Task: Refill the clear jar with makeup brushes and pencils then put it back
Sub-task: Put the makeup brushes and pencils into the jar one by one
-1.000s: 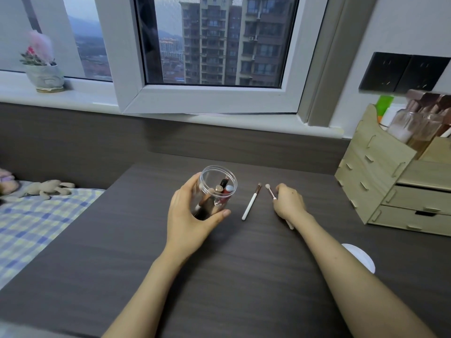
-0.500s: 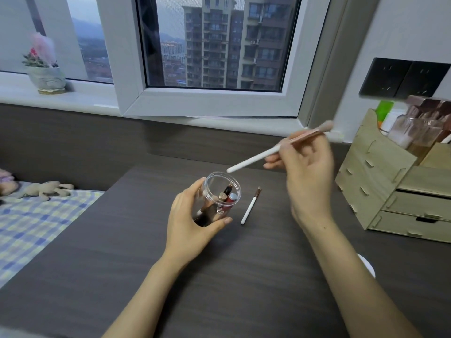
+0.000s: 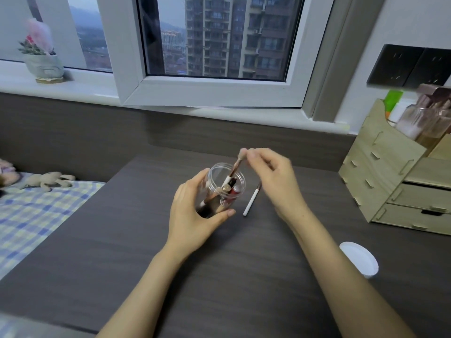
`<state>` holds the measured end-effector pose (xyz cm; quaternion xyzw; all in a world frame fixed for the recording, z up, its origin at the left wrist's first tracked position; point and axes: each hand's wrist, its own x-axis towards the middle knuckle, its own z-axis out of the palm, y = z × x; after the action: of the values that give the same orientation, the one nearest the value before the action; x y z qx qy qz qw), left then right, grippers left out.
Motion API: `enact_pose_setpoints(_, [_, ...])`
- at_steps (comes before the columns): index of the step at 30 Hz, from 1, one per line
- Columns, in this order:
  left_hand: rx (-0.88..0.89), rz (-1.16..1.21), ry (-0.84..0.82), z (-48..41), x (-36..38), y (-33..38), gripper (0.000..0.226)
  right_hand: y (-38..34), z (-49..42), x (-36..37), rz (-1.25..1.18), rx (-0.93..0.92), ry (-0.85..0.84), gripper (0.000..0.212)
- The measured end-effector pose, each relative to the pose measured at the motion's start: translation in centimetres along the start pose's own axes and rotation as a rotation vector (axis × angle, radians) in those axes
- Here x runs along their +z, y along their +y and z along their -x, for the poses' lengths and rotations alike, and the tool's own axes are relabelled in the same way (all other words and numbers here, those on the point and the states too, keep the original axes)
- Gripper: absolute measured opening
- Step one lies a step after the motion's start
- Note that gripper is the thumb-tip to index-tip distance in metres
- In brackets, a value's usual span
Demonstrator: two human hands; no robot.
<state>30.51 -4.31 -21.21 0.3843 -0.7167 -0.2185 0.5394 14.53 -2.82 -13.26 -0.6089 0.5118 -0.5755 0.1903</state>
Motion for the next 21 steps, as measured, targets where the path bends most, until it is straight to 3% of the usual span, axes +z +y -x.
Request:
enact_pose_setpoints(2, [-0.011, 0.006, -0.001, 0.0, 0.0, 0.1, 0.084, 2.2, -1.0, -0.1, 0.03, 0.151, 0.113, 0.026])
enact_pose_setpoints(4, [-0.017, 0.006, 0.0, -0.1, -0.1, 0.2, 0.083, 5.1, -1.8, 0.2, 0.21, 0.271, 0.131, 0.026])
enact_pose_setpoints(6, [-0.02, 0.013, 0.006, -0.2, -0.2, 0.1, 0.084, 7.7, -2.2, 0.6, 0.435, 0.379, 0.096, 0.021])
enact_pose_setpoints(8, [-0.025, 0.03, 0.007, -0.2, -0.3, 0.0, 0.083, 9.3, -2.3, 1.3, 0.635, 0.476, 0.006, 0.033])
enact_pose_setpoints(10, [-0.047, 0.069, 0.021, -0.2, -0.3, -0.2, 0.079, 10.3, -2.5, 2.0, 0.76, 0.538, -0.051, 0.044])
enact_pose_setpoints(13, [-0.138, 0.161, 0.066, -0.3, -0.5, -0.4, 0.077, 10.6, -3.0, 2.6, 0.851, 0.594, -0.056, 0.038])
enact_pose_setpoints(17, [-0.213, 0.269, 0.115, -0.4, -0.7, -0.5, 0.072, 10.3, -3.4, 1.9, 0.764, 0.643, -0.061, 0.026])
enact_pose_setpoints(19, [-0.226, 0.296, 0.115, -0.4, -0.7, -0.5, 0.071, 8.9, -3.5, 0.8, 0.508, 0.584, 0.06, 0.017])
enact_pose_setpoints(21, [-0.232, 0.315, 0.102, -0.3, -0.6, -0.4, 0.071, 5.9, -3.6, -0.6, 0.113, 0.486, 0.253, 0.021])
